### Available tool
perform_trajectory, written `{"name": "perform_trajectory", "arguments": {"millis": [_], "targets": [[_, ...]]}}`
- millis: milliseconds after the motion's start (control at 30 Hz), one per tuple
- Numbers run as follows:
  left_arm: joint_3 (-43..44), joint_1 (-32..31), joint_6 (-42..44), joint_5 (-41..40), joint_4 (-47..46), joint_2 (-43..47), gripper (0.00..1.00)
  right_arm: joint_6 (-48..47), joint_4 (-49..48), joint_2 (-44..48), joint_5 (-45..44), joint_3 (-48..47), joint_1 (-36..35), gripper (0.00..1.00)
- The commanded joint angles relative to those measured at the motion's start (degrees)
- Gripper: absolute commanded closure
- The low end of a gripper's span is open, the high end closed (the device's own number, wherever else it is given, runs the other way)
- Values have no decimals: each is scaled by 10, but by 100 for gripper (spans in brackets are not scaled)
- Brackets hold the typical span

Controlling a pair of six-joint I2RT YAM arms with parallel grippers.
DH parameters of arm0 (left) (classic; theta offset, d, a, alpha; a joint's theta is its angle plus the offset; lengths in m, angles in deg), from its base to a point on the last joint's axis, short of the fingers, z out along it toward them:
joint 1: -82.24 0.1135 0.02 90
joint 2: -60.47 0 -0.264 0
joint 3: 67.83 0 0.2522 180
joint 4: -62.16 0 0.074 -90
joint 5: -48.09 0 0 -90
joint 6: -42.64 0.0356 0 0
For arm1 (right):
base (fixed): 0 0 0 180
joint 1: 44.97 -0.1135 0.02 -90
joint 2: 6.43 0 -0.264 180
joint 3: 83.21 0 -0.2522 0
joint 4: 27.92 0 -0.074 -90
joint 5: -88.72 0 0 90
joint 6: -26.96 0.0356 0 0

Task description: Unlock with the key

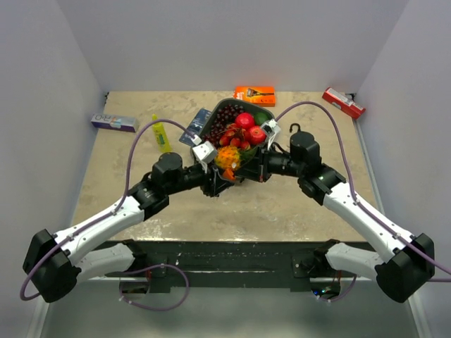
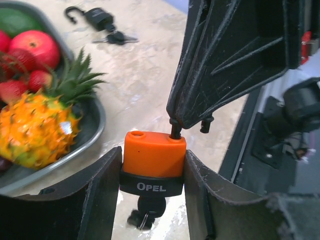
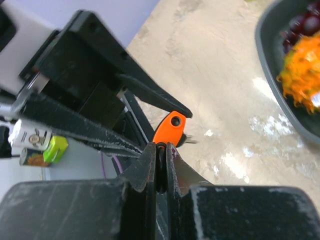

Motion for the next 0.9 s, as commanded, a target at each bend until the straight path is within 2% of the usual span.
{"name": "perform_trajectory", "arguments": {"millis": [0,167,300,400,433,500,533,633,867], "targets": [[24,-43,36,-156,50,15,100,45,1,-2,-97,1,6,100],[24,-71,-28,-189,59,6,100,54,-15,-14,-92,21,5,100],[-22,-106,-96,-255,50,-12,100,40,-22,-35,-91,61,6,99],[-56,-120,-159,-279,54,-18,100,34,-32,-42,-98,93,6,87],[-66,-126,-189,-283,53,-18,100,34,-43,-45,-98,100,6,75],[-95,-132,-215,-290,45,-16,100,36,-43,-48,-102,117,6,64],[-104,-139,-237,-292,42,-17,100,36,-61,-53,-104,122,6,55],[-124,-144,-268,-294,34,-33,100,34,-70,-62,-111,132,6,42],[-116,-144,-284,-303,28,-108,100,25,-70,-60,-119,139,6,35]]}}
